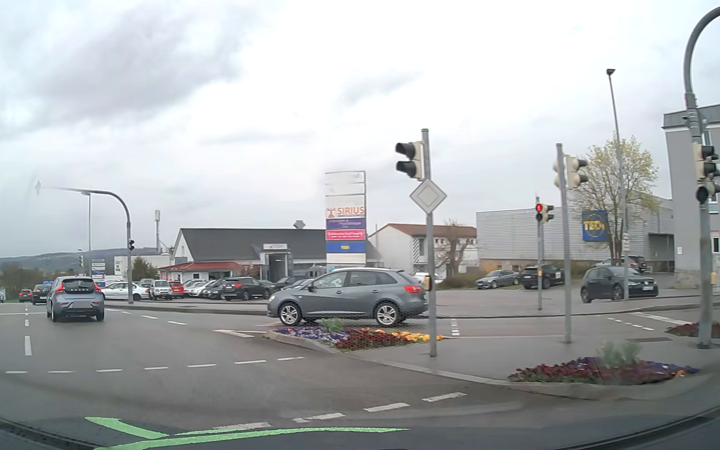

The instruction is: Follow the waypoints while adhering to traffic rules and regulations

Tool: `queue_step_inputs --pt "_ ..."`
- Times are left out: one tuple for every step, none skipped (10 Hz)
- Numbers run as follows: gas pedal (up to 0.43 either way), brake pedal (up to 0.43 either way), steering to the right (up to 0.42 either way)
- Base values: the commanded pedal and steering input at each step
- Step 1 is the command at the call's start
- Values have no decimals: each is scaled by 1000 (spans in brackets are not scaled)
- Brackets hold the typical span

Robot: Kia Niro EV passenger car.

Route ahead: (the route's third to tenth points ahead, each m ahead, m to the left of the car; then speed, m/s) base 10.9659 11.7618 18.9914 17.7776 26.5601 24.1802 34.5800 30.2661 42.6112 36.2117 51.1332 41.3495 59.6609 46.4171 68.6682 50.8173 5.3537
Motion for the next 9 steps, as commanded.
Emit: queue_step_inputs --pt "79 0 -355" --pt "79 0 -354" --pt "87 0 -354" --pt "87 0 -351" --pt "87 0 -344" --pt "87 0 -334" --pt "98 0 -326" --pt "110 0 -310" --pt "110 0 -293"
